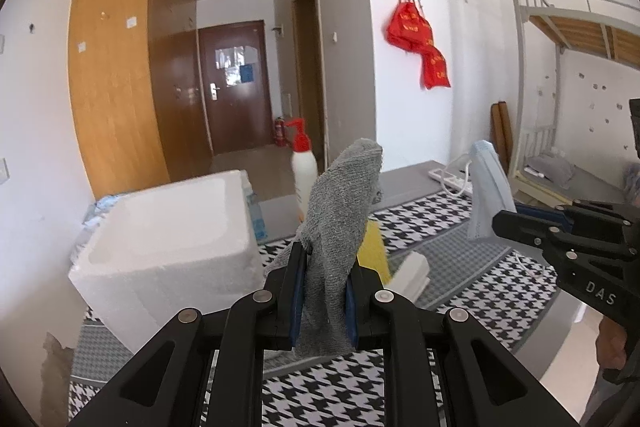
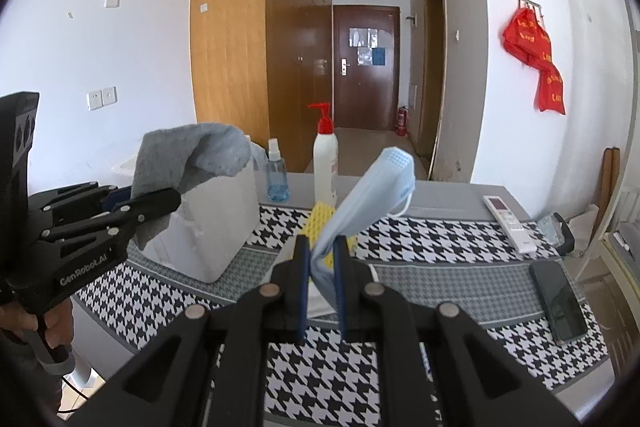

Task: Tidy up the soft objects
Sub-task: 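Carry the grey sock in the left tool over the white foam box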

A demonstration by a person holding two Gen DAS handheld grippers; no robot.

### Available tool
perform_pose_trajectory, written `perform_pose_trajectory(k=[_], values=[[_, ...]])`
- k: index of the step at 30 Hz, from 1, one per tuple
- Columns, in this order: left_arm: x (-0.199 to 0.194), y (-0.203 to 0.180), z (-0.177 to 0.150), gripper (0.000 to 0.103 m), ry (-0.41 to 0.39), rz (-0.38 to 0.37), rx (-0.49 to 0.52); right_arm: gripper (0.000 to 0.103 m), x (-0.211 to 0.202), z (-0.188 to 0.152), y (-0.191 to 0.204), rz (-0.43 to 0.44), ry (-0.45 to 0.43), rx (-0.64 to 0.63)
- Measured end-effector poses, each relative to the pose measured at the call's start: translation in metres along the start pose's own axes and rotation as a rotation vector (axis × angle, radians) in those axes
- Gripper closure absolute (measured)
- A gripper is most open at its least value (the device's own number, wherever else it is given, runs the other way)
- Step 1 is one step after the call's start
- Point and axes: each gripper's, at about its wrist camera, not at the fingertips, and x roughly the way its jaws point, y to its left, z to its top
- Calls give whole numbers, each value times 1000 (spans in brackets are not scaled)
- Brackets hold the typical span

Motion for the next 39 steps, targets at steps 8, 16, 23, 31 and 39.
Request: perform_pose_trajectory(k=[8, 16, 23, 31, 39], values=[[1, 14, 10, 85, -21, 23, -24, 88, 7, 11, 6, 18, -21, -1], [-2, 33, 19, 85, -50, 69, -49, 88, 11, 18, 15, 43, -33, -18], [-2, 54, 24, 85, -66, 135, -87, 88, 18, 25, 26, 73, -42, -30], [4, 76, 25, 85, -43, 196, -128, 88, 23, 30, 38, 105, -45, -52], [16, 96, 31, 85, -13, 231, -170, 88, 28, 32, 47, 119, -45, -67]])
